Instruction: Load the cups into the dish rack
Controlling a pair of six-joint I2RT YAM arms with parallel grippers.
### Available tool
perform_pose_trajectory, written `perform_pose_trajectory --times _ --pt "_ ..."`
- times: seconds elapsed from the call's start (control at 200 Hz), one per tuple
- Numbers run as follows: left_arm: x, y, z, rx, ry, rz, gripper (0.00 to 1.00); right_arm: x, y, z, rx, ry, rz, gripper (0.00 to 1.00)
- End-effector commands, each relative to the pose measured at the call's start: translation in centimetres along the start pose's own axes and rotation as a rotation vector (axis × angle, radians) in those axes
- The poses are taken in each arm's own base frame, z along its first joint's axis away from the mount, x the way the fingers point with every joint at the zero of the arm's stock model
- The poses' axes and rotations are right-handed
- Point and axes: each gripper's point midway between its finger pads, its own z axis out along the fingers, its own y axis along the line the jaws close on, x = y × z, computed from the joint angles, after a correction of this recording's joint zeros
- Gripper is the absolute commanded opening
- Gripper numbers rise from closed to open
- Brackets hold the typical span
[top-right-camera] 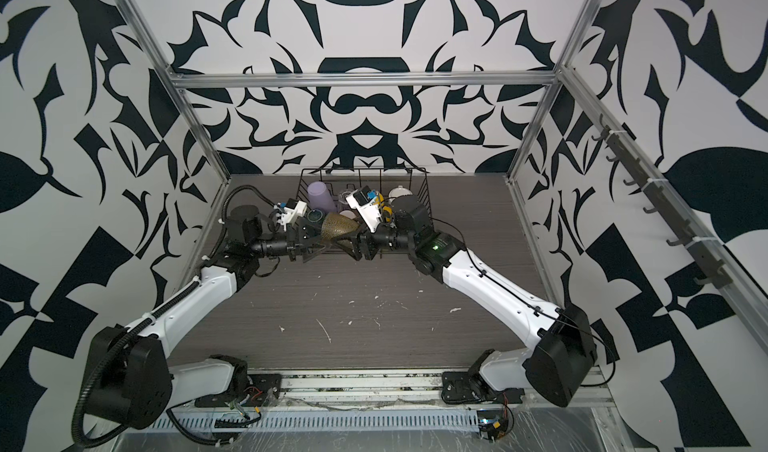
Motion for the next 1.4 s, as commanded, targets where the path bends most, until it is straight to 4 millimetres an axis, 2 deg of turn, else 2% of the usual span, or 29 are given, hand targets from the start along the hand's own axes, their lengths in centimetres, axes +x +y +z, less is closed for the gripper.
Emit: perform_pose_trajectory --times 0.0,0.09,0.245,0.44,0.655,0.845,1.13,1.395 --pt "-0.7 -0.3 -1.0 -0.005 -0.047 0.035 0.99 -3.4 0.2 -1.7 0.047 -0.071 -0.042 0.00" --pt "-1.6 0.2 -1.9 -0.030 -0.103 0.030 0.99 -3.3 -0.1 -2.3 0.086 -0.049 -0.041 0.00" --pt "-3.2 1.3 -4.0 -0.107 -0.221 0.034 0.99 -3.3 -1.8 -3.7 0.198 0.012 -0.029 0.00" --pt "-5.0 2.6 -7.2 -0.261 -0.383 0.071 0.99 -2.1 -5.3 -4.8 0.343 0.145 0.054 0.00" --pt "-6.3 2.5 -11.3 -0.469 -0.576 0.208 0.99 -0.3 -8.8 -4.7 0.487 0.337 0.077 0.00" --pt "-6.5 1.5 -13.6 -0.546 -0.679 0.304 0.99 0.8 -11.9 -4.2 0.605 0.487 0.060 0.00" --pt "-5.8 1.7 -16.4 -0.654 -0.790 0.344 0.99 2.9 -15.8 -3.1 0.722 0.690 0.027 0.00" --pt "-5.5 1.7 -16.8 -0.670 -0.802 0.342 0.99 4.9 -19.1 -1.8 0.807 0.815 -0.028 0.00"
